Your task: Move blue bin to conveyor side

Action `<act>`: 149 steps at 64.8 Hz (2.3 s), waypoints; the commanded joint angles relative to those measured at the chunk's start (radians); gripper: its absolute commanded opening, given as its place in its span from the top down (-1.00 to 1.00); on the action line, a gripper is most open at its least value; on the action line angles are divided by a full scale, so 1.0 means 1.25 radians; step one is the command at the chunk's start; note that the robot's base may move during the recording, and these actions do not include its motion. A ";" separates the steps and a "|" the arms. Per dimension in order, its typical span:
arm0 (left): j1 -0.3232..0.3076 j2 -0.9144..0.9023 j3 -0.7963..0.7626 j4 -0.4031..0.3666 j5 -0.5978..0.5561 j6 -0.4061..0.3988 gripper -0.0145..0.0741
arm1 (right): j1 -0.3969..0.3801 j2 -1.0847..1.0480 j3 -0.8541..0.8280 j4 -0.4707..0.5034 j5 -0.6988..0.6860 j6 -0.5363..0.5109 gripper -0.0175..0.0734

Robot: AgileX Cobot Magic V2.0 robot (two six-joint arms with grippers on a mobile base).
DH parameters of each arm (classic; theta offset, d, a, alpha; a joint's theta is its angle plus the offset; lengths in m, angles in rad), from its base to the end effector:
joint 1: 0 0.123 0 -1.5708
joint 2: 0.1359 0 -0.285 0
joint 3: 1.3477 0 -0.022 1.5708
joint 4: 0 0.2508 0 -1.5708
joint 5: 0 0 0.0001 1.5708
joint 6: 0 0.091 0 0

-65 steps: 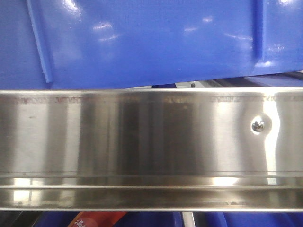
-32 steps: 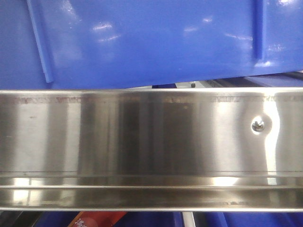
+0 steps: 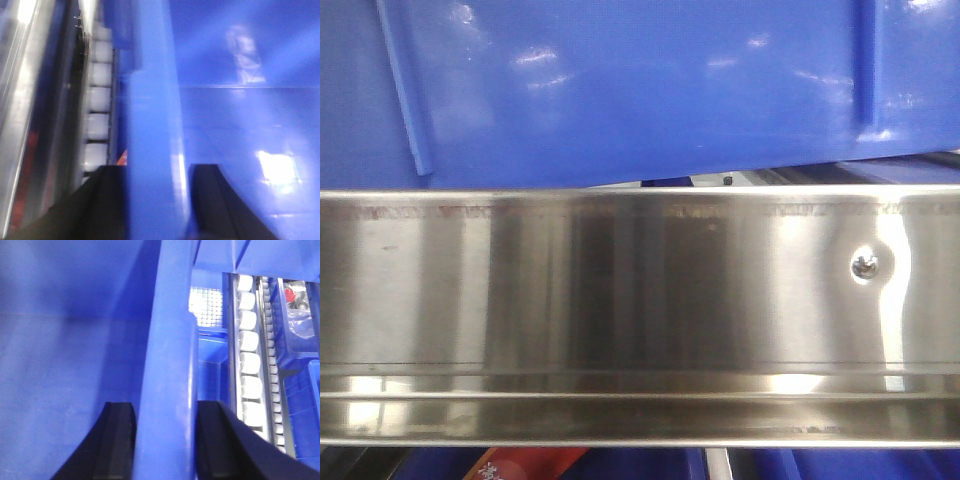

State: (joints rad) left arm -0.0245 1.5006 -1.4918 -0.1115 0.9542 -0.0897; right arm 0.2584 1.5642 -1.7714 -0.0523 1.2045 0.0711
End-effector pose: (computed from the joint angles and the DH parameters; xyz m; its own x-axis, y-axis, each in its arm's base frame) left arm 0.3249 -0.0162 0.3795 -0.7696 -0.1343 -0.6243 -0.0360 0.9852 -0.1675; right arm 0.3164 0.0790 0.4276 -0.7739 -0.1505 -0.6152 -0.1860 0.9825 -0.0063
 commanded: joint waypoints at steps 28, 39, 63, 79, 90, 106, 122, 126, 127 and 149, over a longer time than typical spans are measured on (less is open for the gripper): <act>0.002 0.007 0.002 -0.002 0.020 0.000 0.71 | -0.004 0.000 0.010 0.010 0.013 -0.010 0.81; 0.002 0.007 0.002 -0.002 0.020 0.000 0.71 | -0.004 0.000 0.010 0.010 0.013 -0.010 0.81; 0.002 -0.006 -0.051 0.006 0.057 0.000 0.71 | -0.004 -0.032 0.010 0.010 0.013 -0.010 0.81; 0.002 -0.038 -0.132 0.009 0.118 0.000 0.71 | -0.004 -0.078 -0.019 0.010 0.013 -0.010 0.81; 0.002 -0.078 -0.152 0.009 0.139 0.000 0.71 | -0.004 -0.102 -0.069 0.010 0.013 -0.003 0.81; 0.002 -0.150 -0.159 0.026 0.155 -0.031 0.71 | -0.004 -0.159 -0.061 0.042 0.013 0.000 0.81; 0.002 -0.216 -0.159 0.057 0.186 -0.035 0.71 | -0.004 -0.277 0.073 0.025 0.013 0.000 0.81; 0.002 -0.228 -0.159 0.058 0.203 -0.035 0.71 | -0.004 -0.298 0.090 0.025 0.013 0.000 0.81; 0.002 -0.231 -0.159 0.058 0.209 -0.035 0.71 | -0.004 -0.300 0.094 0.025 0.013 0.000 0.81; 0.002 -0.322 -0.064 0.058 0.207 -0.035 0.71 | -0.004 -0.375 0.136 0.033 0.013 0.014 0.81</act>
State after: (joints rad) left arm -0.0245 1.1434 -1.5808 -0.0811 1.2939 -0.1329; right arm 0.2584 1.1341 -1.5926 0.0412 1.2970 0.1031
